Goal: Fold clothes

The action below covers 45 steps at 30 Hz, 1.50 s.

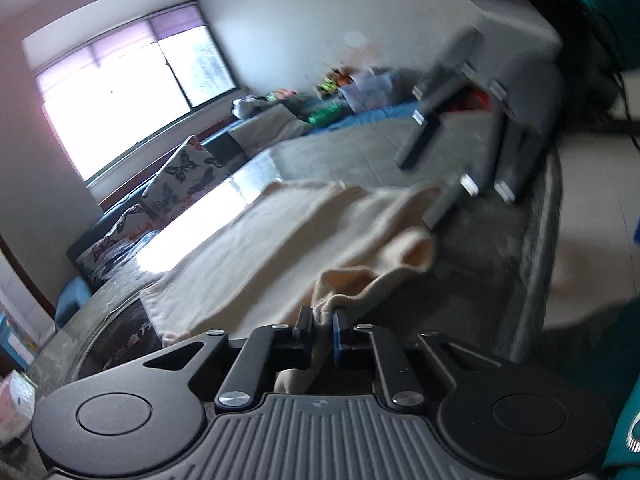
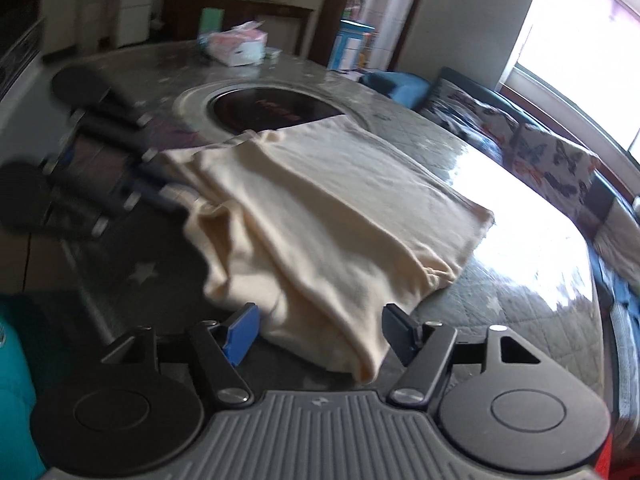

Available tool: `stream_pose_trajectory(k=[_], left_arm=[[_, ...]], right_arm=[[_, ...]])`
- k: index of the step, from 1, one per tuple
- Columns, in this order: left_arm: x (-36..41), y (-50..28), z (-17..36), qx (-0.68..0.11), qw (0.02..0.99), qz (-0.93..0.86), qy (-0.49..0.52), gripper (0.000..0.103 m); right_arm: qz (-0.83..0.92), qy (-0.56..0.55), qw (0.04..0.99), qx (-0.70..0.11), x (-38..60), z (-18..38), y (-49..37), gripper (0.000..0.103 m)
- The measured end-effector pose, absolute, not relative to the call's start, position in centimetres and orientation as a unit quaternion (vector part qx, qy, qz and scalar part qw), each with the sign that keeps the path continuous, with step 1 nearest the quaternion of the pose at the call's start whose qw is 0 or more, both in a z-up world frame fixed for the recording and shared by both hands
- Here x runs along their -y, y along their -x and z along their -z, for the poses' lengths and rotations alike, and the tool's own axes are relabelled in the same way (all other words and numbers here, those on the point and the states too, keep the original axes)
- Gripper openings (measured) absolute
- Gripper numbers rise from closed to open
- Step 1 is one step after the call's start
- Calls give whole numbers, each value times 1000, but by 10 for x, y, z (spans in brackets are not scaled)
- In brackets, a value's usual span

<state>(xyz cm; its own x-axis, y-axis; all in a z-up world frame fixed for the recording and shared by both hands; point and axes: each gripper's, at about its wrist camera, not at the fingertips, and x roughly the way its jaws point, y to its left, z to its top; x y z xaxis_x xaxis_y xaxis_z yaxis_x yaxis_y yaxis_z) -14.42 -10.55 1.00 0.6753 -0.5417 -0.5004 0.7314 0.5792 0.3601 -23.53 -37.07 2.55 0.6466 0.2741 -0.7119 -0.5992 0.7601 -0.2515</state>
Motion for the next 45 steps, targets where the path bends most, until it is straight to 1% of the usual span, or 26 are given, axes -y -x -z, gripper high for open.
stream_pose_trajectory(k=[4, 7, 11, 14, 17, 19, 22, 23, 24, 28, 30, 31, 33, 34, 35, 39, 45], left_arm=[[103, 120, -27, -182, 887, 356, -231, 9], [101, 106, -33, -188, 892, 355, -207, 9], [99, 95, -34, -198, 894, 355, -189, 9], [94, 92, -31, -206, 893, 355, -183, 10], [87, 97, -27, -214, 892, 353, -184, 15], [82, 104, -23, -210, 893, 348, -194, 18], [76, 115, -17, -208, 890, 347, -212, 27], [74, 118, -14, -208, 889, 344, -219, 35], [73, 121, -11, -209, 887, 343, -227, 40], [70, 127, 1, -201, 885, 326, -264, 41], [70, 126, 5, -197, 885, 319, -275, 39], [70, 124, 6, -196, 886, 314, -280, 36], [69, 122, 8, -195, 887, 308, -282, 19], [68, 122, 7, -194, 889, 307, -280, 18], [67, 122, 6, -193, 890, 307, -277, 14], [63, 125, -4, -183, 896, 305, -266, 12], [55, 140, -24, -171, 902, 311, -247, 12]], right_arm=[[-267, 260, 869, -325, 360, -21, 236, 70], [-272, 255, 873, -316, 352, -18, 227, 66], [-275, 228, 875, -327, 349, -12, 205, 50], [-277, 205, 873, -345, 350, -9, 190, 27], [-279, 177, 876, -353, 354, -14, 180, 16], [-278, 160, 877, -358, 357, -18, 175, 15], [-275, 156, 880, -354, 358, -23, 172, 14], [-275, 155, 881, -352, 358, -24, 171, 14], [-274, 152, 882, -352, 358, -26, 170, 13], [-270, 148, 886, -347, 359, -31, 165, 13], [-267, 149, 888, -345, 358, -32, 162, 13], [-265, 150, 888, -344, 358, -32, 162, 13], [-262, 148, 890, -342, 358, -30, 162, 12], [-261, 145, 891, -341, 359, -30, 163, 12], [-260, 142, 892, -341, 360, -29, 164, 11], [-257, 140, 896, -334, 361, -29, 171, 10], [-264, 146, 901, -313, 365, -47, 189, 10]])
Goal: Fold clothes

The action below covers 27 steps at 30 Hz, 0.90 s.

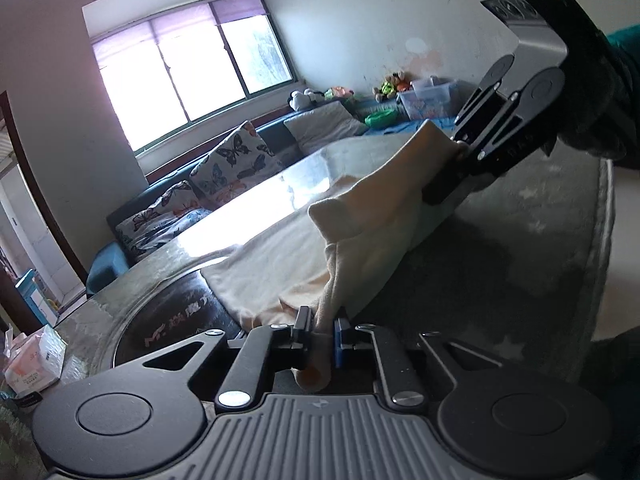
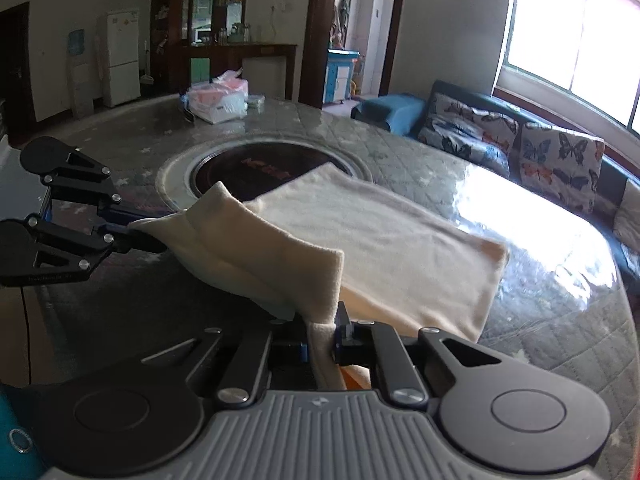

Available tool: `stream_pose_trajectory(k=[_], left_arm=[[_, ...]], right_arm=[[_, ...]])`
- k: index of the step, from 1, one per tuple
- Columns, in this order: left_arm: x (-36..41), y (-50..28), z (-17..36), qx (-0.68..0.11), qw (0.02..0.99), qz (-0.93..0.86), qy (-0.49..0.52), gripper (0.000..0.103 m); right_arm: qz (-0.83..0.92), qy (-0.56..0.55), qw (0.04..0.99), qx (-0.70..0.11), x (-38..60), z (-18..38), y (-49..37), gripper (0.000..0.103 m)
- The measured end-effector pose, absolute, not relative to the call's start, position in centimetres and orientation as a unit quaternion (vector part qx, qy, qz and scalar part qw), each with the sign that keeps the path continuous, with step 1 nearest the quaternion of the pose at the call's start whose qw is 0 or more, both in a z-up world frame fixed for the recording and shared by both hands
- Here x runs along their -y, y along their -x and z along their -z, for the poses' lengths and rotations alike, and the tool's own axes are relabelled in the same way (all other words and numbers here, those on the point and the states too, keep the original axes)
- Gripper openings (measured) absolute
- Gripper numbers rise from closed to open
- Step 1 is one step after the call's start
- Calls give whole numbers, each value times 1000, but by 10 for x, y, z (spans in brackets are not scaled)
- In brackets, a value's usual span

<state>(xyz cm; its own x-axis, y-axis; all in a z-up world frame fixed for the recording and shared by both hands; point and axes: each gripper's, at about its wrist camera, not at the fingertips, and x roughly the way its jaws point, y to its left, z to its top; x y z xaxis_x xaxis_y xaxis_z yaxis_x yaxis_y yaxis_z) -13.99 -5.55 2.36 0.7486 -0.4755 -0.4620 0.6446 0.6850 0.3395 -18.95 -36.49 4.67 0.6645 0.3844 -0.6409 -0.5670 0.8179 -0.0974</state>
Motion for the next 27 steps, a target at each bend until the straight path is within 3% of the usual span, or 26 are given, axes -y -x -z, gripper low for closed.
stream_pose_trajectory(k=[15, 27], left_arm=[[42, 222, -56, -169, 910, 310, -218, 11], [55, 143, -69, -158, 925, 281, -201, 11]], right_arm=[[-323, 199, 876, -297, 356, -77, 283, 10], [-301, 184, 890, -288, 355, -89, 219, 9]])
